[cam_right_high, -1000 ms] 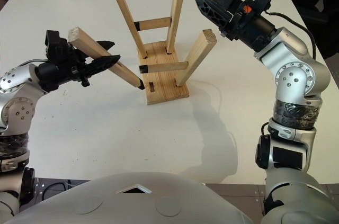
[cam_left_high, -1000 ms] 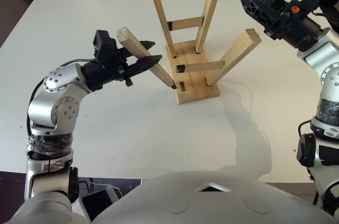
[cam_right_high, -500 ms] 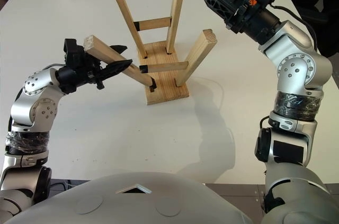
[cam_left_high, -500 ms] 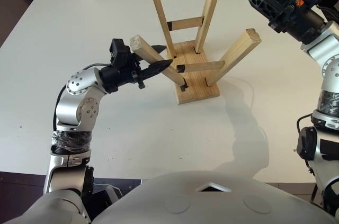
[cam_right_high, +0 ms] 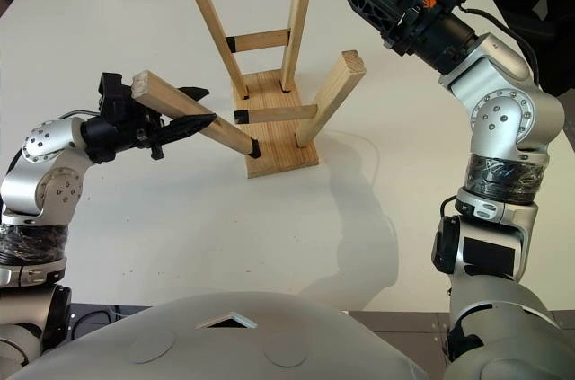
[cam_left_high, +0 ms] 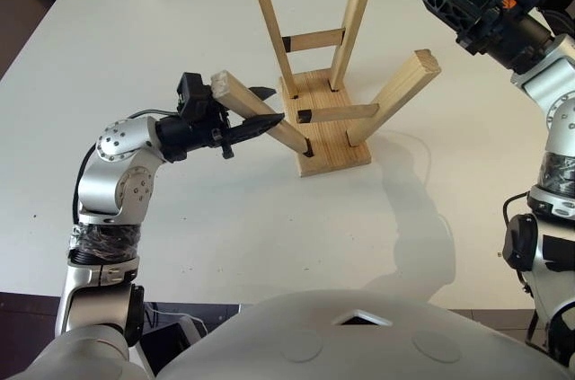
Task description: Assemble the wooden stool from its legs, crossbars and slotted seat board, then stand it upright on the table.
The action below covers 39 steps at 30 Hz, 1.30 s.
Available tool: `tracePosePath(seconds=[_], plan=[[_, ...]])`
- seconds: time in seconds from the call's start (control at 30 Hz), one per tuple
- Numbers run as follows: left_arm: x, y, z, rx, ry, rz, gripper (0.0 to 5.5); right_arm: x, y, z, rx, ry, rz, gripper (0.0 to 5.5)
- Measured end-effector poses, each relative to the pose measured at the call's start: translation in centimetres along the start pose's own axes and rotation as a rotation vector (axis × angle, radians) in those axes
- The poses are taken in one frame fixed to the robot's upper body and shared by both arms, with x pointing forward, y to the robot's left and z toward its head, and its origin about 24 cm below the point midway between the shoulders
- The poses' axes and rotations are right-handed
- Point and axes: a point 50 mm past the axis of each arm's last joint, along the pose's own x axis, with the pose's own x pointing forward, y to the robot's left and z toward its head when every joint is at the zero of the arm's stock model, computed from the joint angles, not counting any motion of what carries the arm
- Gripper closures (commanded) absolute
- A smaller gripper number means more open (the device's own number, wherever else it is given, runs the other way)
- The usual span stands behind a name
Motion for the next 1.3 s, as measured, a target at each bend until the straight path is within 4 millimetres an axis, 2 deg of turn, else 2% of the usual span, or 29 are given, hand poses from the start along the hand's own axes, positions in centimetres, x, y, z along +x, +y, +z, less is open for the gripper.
tracePosePath(seconds=[0.17,0.47,0.67,0.93,1.07,1.17,1.3], plan=[[0.1,0.2,-0.1,0.008,0.001,-0.021,3.46,0.1,0.1,0.0,-0.003,0.002,0.011,1.97],[1.6,2.0,0.1,0.087,0.037,-0.030,3.46,0.2,0.6,0.2,-0.020,-0.002,0.032,1.97],[2.5,1.8,0.6,0.103,0.083,-0.013,3.46,0.4,0.8,0.0,-0.027,0.007,0.044,1.97],[3.5,1.1,1.3,0.080,0.154,-0.006,3.46,1.5,3.3,0.9,-0.086,-0.036,0.119,1.97],[3.9,0.8,1.5,0.081,0.175,0.005,3.46,2.0,5.6,3.2,-0.122,-0.123,0.198,1.97],[4.1,0.7,1.4,0.081,0.180,0.017,3.46,2.1,7.1,4.2,-0.152,-0.166,0.233,1.97],[4.3,0.6,1.3,0.067,0.174,0.036,3.46,2.2,9.5,4.8,-0.255,-0.178,0.289,2.54]])
